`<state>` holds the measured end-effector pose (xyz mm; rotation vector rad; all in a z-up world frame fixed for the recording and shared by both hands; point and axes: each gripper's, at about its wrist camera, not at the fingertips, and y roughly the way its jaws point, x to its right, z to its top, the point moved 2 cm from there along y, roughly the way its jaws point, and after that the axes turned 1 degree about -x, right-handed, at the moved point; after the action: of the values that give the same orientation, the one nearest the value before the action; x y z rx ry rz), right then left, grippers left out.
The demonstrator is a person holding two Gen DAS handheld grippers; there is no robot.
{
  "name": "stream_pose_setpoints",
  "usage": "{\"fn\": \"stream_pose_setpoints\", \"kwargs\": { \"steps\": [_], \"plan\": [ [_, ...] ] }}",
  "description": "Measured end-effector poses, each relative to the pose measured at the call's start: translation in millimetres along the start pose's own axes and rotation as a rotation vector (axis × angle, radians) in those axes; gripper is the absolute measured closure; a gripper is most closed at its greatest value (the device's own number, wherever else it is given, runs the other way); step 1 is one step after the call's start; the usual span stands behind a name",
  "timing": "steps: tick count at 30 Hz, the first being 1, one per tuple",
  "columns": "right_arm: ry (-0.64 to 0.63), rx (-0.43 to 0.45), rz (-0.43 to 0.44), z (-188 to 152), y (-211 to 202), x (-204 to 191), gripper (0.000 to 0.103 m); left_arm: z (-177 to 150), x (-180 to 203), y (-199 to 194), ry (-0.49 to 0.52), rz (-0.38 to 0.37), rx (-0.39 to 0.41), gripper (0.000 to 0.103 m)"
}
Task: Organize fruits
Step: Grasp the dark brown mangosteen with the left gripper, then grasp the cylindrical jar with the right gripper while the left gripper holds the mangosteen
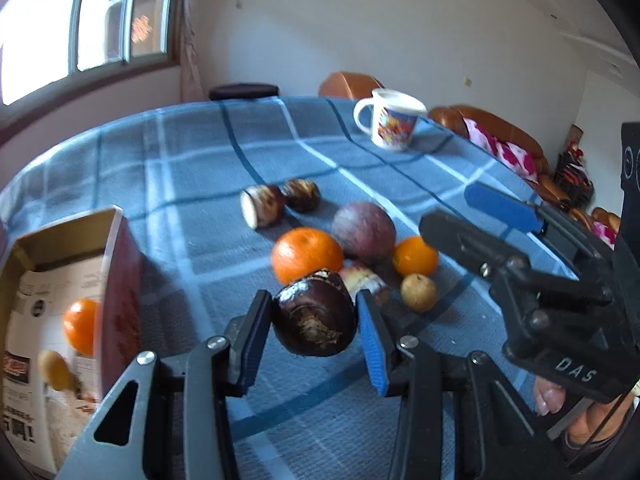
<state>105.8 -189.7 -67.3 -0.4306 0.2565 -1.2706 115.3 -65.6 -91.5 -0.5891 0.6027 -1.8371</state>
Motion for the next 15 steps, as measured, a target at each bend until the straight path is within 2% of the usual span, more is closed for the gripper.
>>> {"fn": "stream_pose_setpoints", "kwargs": {
  "steps": [5, 11, 13, 14, 15],
  "plan": [
    [-0.043, -0.042, 0.043, 3, 11, -15, 0.038, 4, -18, -13, -0.032, 0.124, 0.08, 0.058],
    [-0.105, -0.136, 0.094, -1, 29, -33, 0.038, 8, -36, -14, -0.091, 0.122, 0.102, 0.058],
    [-0.106, -0.179, 0.11, -4, 36, -34, 0.045, 7, -38, -16, -0.096, 0.125, 0.111, 0.058],
    [-0.103, -0.197, 0.114, -6, 38, -34, 0.054, 6, -38, -18, -0.095, 0.121, 0.115, 0.058],
    [-0.101, -0.218, 0.122, -8, 41, -34, 0.058, 6, -38, -18, -0.093, 0.12, 0.115, 0.058]
  ]
}}
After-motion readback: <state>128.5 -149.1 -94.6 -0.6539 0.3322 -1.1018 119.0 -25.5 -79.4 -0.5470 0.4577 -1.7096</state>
